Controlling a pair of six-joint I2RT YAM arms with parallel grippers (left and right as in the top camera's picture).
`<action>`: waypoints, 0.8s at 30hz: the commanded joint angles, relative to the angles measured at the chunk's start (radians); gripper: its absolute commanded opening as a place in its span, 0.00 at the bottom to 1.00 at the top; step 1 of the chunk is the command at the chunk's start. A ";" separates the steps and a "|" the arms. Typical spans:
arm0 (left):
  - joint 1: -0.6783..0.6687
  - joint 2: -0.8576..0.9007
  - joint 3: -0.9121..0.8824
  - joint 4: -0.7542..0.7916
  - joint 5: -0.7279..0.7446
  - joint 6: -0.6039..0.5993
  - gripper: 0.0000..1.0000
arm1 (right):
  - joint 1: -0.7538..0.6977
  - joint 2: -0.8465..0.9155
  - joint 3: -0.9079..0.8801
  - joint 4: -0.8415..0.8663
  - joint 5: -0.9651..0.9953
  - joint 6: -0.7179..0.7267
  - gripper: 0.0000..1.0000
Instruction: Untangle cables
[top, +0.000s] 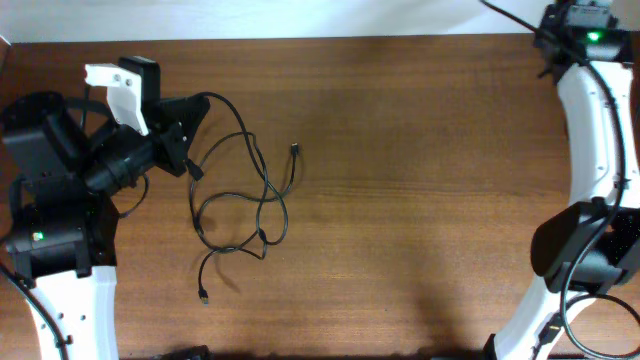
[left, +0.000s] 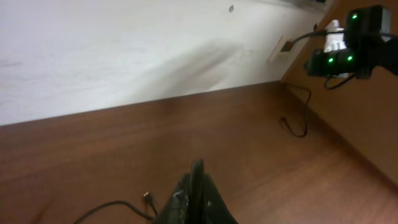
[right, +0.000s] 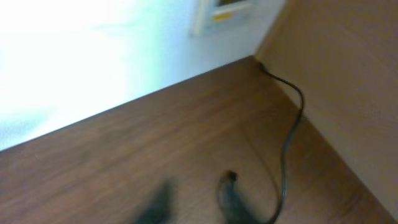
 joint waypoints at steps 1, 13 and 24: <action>-0.003 -0.017 0.005 -0.010 -0.007 0.035 0.00 | -0.093 0.054 -0.003 0.005 -0.033 0.102 0.91; -0.003 -0.017 0.005 -0.015 -0.014 0.038 0.01 | -0.280 0.264 -0.003 0.163 -0.187 0.284 1.00; -0.003 -0.017 0.005 -0.016 -0.014 0.037 0.01 | -0.383 0.395 -0.001 0.166 -0.172 0.304 1.00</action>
